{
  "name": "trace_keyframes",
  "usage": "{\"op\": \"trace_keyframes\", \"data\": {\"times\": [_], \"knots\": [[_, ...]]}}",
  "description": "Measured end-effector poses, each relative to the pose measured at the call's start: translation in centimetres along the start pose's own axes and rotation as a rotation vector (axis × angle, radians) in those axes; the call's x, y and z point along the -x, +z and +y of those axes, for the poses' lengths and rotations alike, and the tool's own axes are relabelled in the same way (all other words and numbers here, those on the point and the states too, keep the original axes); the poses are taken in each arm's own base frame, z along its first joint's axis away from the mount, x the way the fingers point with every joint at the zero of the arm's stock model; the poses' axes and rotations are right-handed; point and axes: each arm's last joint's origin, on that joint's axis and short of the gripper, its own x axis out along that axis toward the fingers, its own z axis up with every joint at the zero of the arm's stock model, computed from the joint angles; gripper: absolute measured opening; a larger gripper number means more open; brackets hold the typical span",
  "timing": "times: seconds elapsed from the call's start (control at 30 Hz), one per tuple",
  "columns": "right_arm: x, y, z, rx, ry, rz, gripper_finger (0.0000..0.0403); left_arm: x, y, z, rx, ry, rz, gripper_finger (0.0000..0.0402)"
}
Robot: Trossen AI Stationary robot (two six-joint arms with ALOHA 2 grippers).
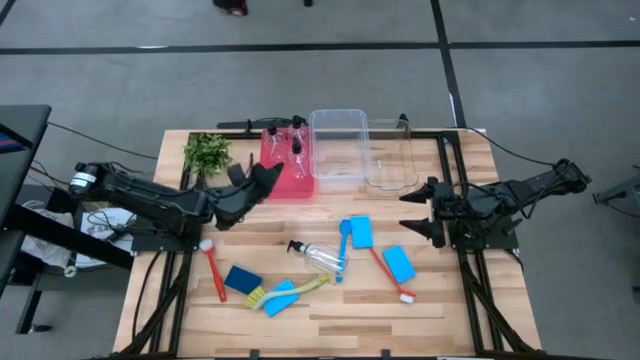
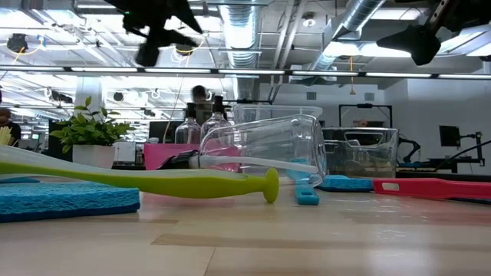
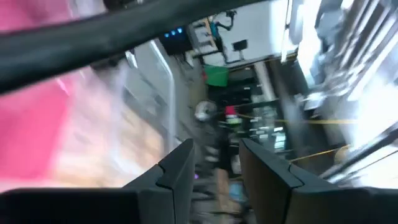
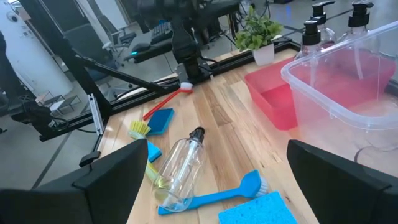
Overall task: Pick & Place Kitchen Sink Supplies
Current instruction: Put the transparent dishwashing liquid dispenser into the red bin
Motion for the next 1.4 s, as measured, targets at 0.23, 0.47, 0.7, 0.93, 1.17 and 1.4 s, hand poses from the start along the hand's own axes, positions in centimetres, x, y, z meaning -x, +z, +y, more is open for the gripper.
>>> {"op": "trace_keyframes", "data": {"times": [0.23, 0.47, 0.7, 0.93, 1.17, 1.4], "knots": [[0.0, 0.0, 0.0, 0.0, 0.0, 0.0, 0.0377, -1.2, -5.3, -1.0, 0.242, -0.056, -0.002, 0.0127], [0.0, 0.0, 0.0, 0.0, 0.0, 0.0, 0.0377, -0.3, -7.0, -5.3, 0.132, -0.103, -0.019, 0.0127], [0.0, 0.0, 0.0, 0.0, 0.0, 0.0, 0.0377, -0.6, -6.2, -11.4, -0.32, -0.2, -0.047, 0.0127], [0.0, 0.0, 0.0, 0.0, 0.0, -0.001, 0.0377, -1.3, -4.7, -14.3, -0.431, -0.434, 0.115, 0.0127], [0.0, 0.0, 0.0, 0.0, 0.0, -0.001, 0.0377, -1.2, -4.1, -15.1, -0.01, -0.474, 0.325, 0.0127], [0.0, 0.0, 0.0, 0.0, 0.001, 0.0, 0.0377, -3.6, -3.8, -14.9, 0.074, -0.505, 0.588, 0.0127]]}}
